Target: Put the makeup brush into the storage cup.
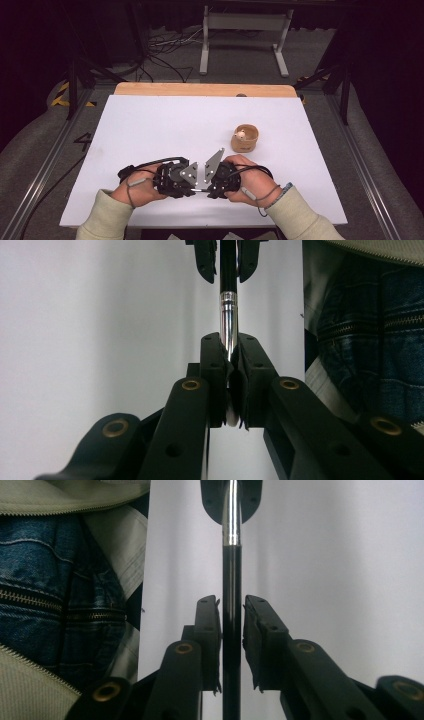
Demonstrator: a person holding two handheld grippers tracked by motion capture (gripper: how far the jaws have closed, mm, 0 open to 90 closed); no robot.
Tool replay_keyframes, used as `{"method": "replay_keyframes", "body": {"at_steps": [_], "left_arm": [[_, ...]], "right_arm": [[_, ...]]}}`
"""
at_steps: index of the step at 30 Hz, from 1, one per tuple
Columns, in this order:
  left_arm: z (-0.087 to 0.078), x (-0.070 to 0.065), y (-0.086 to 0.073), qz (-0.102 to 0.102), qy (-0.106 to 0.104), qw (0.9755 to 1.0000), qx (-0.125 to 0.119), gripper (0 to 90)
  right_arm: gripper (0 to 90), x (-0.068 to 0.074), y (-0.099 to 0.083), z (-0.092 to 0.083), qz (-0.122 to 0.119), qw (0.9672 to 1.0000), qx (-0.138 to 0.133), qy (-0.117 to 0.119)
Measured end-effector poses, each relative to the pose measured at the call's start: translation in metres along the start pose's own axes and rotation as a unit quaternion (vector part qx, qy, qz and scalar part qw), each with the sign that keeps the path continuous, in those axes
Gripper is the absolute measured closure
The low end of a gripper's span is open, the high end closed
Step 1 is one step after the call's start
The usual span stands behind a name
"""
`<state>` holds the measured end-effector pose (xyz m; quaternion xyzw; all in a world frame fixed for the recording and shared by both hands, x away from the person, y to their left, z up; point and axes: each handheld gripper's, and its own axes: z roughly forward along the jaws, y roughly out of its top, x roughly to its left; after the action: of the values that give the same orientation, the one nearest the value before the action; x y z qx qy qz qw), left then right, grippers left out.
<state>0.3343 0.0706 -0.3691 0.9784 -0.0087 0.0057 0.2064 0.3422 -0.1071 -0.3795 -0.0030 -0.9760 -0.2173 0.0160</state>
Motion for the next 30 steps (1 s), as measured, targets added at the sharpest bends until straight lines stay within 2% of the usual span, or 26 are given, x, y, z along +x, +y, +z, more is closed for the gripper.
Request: {"method": "replay_keyframes", "body": {"at_steps": [7, 14, 16, 22, 24, 25, 27, 28, 30], "left_arm": [[0.002, 0.001, 0.001, 0.006, -0.002, 1.0000, 0.004, 83.7], [0.004, 0.000, 0.000, -0.005, -0.006, 1.0000, 0.004, 83.7], [0.003, 0.000, 0.000, 0.000, -0.005, 1.0000, 0.005, 83.6], [0.001, 0.002, -0.002, 0.000, -0.010, 0.9999, -0.008, 82.2], [-0.001, 0.003, -0.004, -0.005, -0.013, 0.9996, -0.026, 72.9], [-0.003, 0.003, -0.005, -0.014, -0.014, 0.9992, -0.036, 68.4], [-0.007, 0.004, -0.007, -0.023, -0.009, 0.9986, -0.047, 58.4], [-0.008, 0.005, -0.009, -0.031, -0.013, 0.9980, -0.053, 55.3], [-0.012, 0.006, -0.012, -0.036, -0.008, 0.9973, -0.064, 48.2]], "right_arm": [[80.9, 0.000, 0.000, 0.000, 0.000, 1.0000, 0.001, 0.001], [83.6, 0.001, 0.000, 0.002, -0.003, 1.0000, 0.001, 0.001], [83.7, 0.001, -0.001, 0.002, 0.001, 1.0000, -0.001, 0.000], [83.9, 0.002, -0.001, 0.001, 0.000, 1.0000, -0.001, -0.001], [83.8, 0.002, -0.002, 0.000, 0.002, 1.0000, -0.005, -0.008], [83.9, 0.002, -0.003, -0.001, 0.002, 0.9999, -0.007, -0.011], [83.9, 0.002, -0.005, -0.003, 0.004, 0.9998, -0.013, -0.014], [83.9, 0.001, -0.006, -0.004, 0.004, 0.9998, -0.016, -0.013], [83.9, 0.002, -0.009, -0.007, 0.006, 0.9995, -0.025, -0.017]]}}
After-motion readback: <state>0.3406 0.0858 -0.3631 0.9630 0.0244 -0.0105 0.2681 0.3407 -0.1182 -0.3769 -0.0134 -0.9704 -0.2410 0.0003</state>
